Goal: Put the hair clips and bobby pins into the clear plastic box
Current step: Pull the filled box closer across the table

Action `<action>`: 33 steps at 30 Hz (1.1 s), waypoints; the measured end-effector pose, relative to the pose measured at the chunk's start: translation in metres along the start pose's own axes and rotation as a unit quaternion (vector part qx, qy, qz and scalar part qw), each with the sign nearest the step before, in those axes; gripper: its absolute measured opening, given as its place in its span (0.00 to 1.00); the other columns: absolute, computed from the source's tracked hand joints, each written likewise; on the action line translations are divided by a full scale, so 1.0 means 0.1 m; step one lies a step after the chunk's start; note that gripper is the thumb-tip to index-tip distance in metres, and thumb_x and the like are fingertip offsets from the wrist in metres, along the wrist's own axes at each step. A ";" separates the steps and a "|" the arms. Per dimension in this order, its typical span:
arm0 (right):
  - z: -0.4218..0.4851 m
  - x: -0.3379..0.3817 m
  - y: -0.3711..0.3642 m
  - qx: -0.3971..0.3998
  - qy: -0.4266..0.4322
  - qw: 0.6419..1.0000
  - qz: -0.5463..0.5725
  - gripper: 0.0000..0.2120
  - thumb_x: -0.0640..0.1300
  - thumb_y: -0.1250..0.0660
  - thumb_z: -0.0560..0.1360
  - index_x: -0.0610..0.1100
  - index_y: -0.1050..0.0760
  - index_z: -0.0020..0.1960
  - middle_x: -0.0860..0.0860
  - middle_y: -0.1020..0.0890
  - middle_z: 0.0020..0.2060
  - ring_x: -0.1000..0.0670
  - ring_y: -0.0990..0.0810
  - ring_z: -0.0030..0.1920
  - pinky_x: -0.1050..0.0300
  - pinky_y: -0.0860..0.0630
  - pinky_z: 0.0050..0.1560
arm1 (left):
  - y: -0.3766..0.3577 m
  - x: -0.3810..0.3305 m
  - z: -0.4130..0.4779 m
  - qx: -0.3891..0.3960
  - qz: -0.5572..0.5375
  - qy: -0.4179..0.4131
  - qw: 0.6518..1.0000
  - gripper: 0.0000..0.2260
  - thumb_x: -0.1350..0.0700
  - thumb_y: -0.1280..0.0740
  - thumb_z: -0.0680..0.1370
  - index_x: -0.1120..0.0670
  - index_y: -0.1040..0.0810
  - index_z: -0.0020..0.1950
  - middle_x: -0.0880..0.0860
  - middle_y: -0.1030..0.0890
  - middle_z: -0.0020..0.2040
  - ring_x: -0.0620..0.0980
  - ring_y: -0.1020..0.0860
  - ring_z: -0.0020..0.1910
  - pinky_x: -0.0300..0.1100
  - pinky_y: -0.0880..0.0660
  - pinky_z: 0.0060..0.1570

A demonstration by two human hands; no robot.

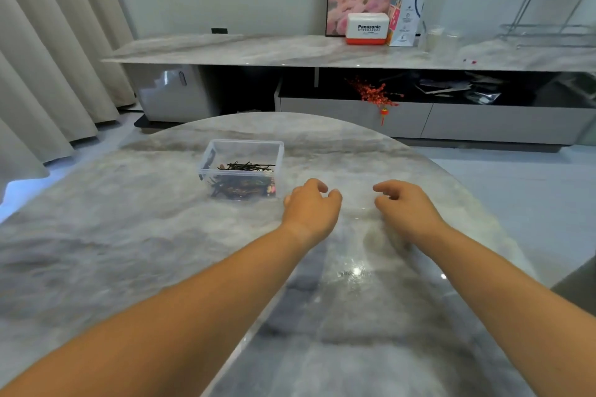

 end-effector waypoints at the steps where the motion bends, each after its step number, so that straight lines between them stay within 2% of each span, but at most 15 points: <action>1: -0.01 0.06 0.05 -0.009 0.002 1.000 0.005 0.17 0.42 0.37 0.74 0.48 0.23 0.63 0.46 0.22 0.63 0.49 0.22 0.58 0.51 0.26 0.59 | 0.04 -0.05 -0.05 -0.001 -0.008 -0.007 1.000 0.17 0.45 0.39 0.78 0.49 0.27 0.65 0.55 0.24 0.64 0.57 0.29 0.67 0.56 0.27 0.64; 3: -0.05 0.26 0.14 -0.026 0.016 1.000 0.008 0.18 0.42 0.39 0.74 0.48 0.23 0.63 0.47 0.21 0.62 0.51 0.21 0.49 0.56 0.26 0.46 | 0.16 -0.14 -0.16 -0.006 -0.021 -0.037 0.999 0.16 0.47 0.38 0.78 0.48 0.27 0.64 0.52 0.28 0.66 0.55 0.30 0.67 0.54 0.28 0.65; 5: -0.11 0.51 0.19 -0.039 0.038 0.998 0.022 0.18 0.42 0.40 0.75 0.50 0.23 0.63 0.48 0.19 0.52 0.54 0.23 0.36 0.59 0.29 0.35 | 0.38 -0.26 -0.27 -0.032 -0.024 -0.084 0.996 0.15 0.48 0.37 0.79 0.47 0.27 0.64 0.49 0.30 0.66 0.54 0.31 0.68 0.52 0.29 0.66; 7: -0.16 0.83 0.12 -0.037 0.074 0.996 0.036 0.17 0.43 0.40 0.75 0.51 0.23 0.62 0.53 0.23 0.38 0.59 0.29 0.30 0.62 0.33 0.29 | 0.72 -0.31 -0.31 -0.074 -0.014 -0.119 0.990 0.15 0.48 0.36 0.78 0.47 0.26 0.65 0.46 0.30 0.64 0.51 0.32 0.69 0.50 0.32 0.68; 9: -0.18 1.13 -0.08 -0.011 0.109 0.993 0.039 0.17 0.42 0.41 0.76 0.50 0.23 0.62 0.58 0.30 0.32 0.61 0.33 0.27 0.66 0.35 0.27 | 1.08 -0.28 -0.27 -0.114 -0.002 -0.122 0.986 0.17 0.44 0.37 0.75 0.45 0.25 0.63 0.45 0.29 0.63 0.53 0.28 0.67 0.54 0.29 0.68; 12: -0.15 1.49 -0.51 0.037 0.138 0.990 0.004 0.19 0.42 0.41 0.76 0.47 0.24 0.65 0.60 0.33 0.33 0.61 0.32 0.29 0.64 0.36 0.30 | 1.54 -0.07 -0.15 -0.154 0.032 -0.073 0.985 0.18 0.45 0.38 0.75 0.44 0.25 0.64 0.49 0.26 0.67 0.56 0.25 0.64 0.58 0.30 0.67; 14: -0.14 1.62 -0.76 0.068 0.134 0.989 -0.012 0.19 0.42 0.42 0.77 0.45 0.25 0.67 0.53 0.23 0.37 0.58 0.26 0.31 0.63 0.31 0.32 | 1.70 0.12 -0.07 -0.148 0.053 -0.037 0.987 0.18 0.46 0.38 0.76 0.44 0.25 0.66 0.51 0.24 0.67 0.58 0.24 0.64 0.58 0.32 0.69; 16: -0.13 1.66 -0.94 0.089 0.120 0.988 -0.037 0.20 0.43 0.43 0.78 0.44 0.28 0.69 0.45 0.19 0.54 0.52 0.20 0.44 0.61 0.29 0.43 | 1.76 0.27 -0.02 -0.134 0.061 -0.018 0.989 0.20 0.45 0.38 0.75 0.44 0.25 0.66 0.53 0.22 0.64 0.59 0.23 0.62 0.58 0.32 0.68; 18: -0.13 1.69 -1.05 0.097 0.112 0.988 -0.052 0.20 0.43 0.43 0.79 0.44 0.29 0.70 0.43 0.23 0.64 0.49 0.21 0.46 0.60 0.30 0.45 | 1.77 0.38 0.03 -0.125 0.066 -0.012 0.990 0.22 0.43 0.38 0.73 0.45 0.25 0.66 0.52 0.20 0.63 0.58 0.22 0.61 0.58 0.31 0.68; 21: -0.11 1.73 -1.14 0.099 0.126 0.985 -0.059 0.21 0.43 0.43 0.79 0.43 0.31 0.72 0.42 0.21 0.59 0.52 0.21 0.35 0.62 0.29 0.34 | 1.79 0.49 0.13 -0.124 0.034 -0.023 0.991 0.23 0.44 0.38 0.71 0.48 0.23 0.64 0.54 0.20 0.61 0.58 0.21 0.59 0.55 0.25 0.62; 24: -0.09 1.74 -1.18 0.098 0.136 0.983 -0.068 0.21 0.43 0.43 0.79 0.43 0.31 0.72 0.43 0.19 0.52 0.56 0.23 0.30 0.64 0.30 0.30 | 1.85 0.51 0.17 -0.120 0.004 -0.033 0.992 0.18 0.51 0.36 0.78 0.54 0.23 0.66 0.55 0.21 0.60 0.52 0.21 0.53 0.41 0.27 0.50; 28: -0.09 1.75 -1.18 0.096 0.137 0.983 -0.078 0.21 0.43 0.43 0.80 0.42 0.31 0.72 0.44 0.18 0.51 0.56 0.23 0.31 0.63 0.30 0.31 | 1.94 0.56 0.22 -0.136 -0.022 -0.043 0.990 0.17 0.55 0.38 0.80 0.56 0.25 0.68 0.45 0.24 0.40 0.39 0.26 0.37 0.31 0.30 0.33; 30: -0.10 1.72 -1.19 0.105 0.135 0.982 -0.078 0.20 0.43 0.44 0.80 0.42 0.31 0.71 0.47 0.19 0.44 0.58 0.24 0.27 0.65 0.31 0.28 | 1.97 0.58 0.24 -0.145 -0.021 -0.047 0.988 0.16 0.56 0.38 0.81 0.57 0.25 0.68 0.45 0.24 0.40 0.37 0.28 0.34 0.26 0.31 0.26; 31: -0.11 1.71 -1.20 0.111 0.136 0.981 -0.082 0.20 0.43 0.44 0.80 0.42 0.31 0.71 0.47 0.18 0.46 0.58 0.22 0.30 0.67 0.30 0.32 | 1.99 0.59 0.24 -0.149 -0.015 -0.051 0.987 0.16 0.56 0.39 0.81 0.58 0.25 0.68 0.47 0.23 0.42 0.37 0.27 0.34 0.27 0.31 0.26; 33: -0.13 1.69 -1.21 0.111 0.143 0.978 -0.102 0.21 0.45 0.44 0.80 0.41 0.31 0.72 0.44 0.21 0.61 0.53 0.20 0.46 0.63 0.29 0.46 | 2.00 0.58 0.24 -0.155 0.002 -0.056 0.986 0.17 0.56 0.39 0.80 0.58 0.25 0.68 0.50 0.21 0.48 0.37 0.27 0.35 0.30 0.32 0.30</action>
Point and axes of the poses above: each hand's wrist, its own z-axis towards the middle knuckle, its own y-axis out of the back of the hand, x = y × z, the point moved 9 cm from there along z, towards the middle knuckle
